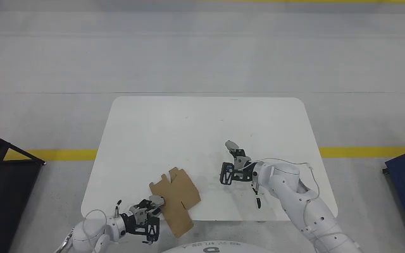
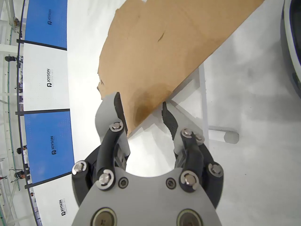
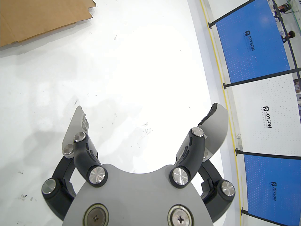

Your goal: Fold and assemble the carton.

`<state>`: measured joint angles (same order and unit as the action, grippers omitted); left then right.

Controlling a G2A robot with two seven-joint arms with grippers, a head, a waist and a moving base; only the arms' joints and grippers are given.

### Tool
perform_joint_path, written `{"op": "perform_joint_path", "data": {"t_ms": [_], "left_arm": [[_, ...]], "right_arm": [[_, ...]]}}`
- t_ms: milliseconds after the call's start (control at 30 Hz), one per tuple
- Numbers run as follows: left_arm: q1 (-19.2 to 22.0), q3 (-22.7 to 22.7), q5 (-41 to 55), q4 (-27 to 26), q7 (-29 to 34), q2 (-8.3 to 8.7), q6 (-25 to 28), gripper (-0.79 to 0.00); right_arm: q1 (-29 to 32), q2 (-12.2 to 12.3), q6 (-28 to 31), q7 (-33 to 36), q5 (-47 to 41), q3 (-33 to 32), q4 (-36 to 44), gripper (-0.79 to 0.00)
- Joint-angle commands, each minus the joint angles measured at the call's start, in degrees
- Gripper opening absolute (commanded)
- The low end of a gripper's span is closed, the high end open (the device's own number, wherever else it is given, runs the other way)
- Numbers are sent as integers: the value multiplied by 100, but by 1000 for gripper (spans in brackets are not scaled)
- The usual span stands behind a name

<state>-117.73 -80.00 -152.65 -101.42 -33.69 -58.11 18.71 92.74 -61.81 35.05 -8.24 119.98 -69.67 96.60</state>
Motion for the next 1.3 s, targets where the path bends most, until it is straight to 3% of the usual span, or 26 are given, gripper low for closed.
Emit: {"op": "perform_joint_path", "data": {"t_ms": [0,200,267,333,533,800,1167,1267], "left_arm": [[9,80,-100,-43,155,1,-51,-416],[66,202,-172,-60,359,14,-137,-471],[66,215,-178,-68,404,21,-188,-576],[49,219,-142,-69,443,26,-297,-785],[-27,54,603,-173,558,8,-884,-785],[61,-354,2659,-498,959,-77,-1329,-785],[98,-473,3023,-595,1096,-88,-1336,-785],[376,-463,4026,-326,942,-110,-715,-785]], "right_arm": [[0,0,0,0,0,0,0,0],[0,0,0,0,0,0,0,0],[0,0,0,0,0,0,0,0],[0,0,0,0,0,0,0,0],[0,0,0,0,0,0,0,0],[0,0,0,0,0,0,0,0],[0,0,0,0,0,0,0,0],[-81,-5,27,-543,-241,65,-73,0]]}}
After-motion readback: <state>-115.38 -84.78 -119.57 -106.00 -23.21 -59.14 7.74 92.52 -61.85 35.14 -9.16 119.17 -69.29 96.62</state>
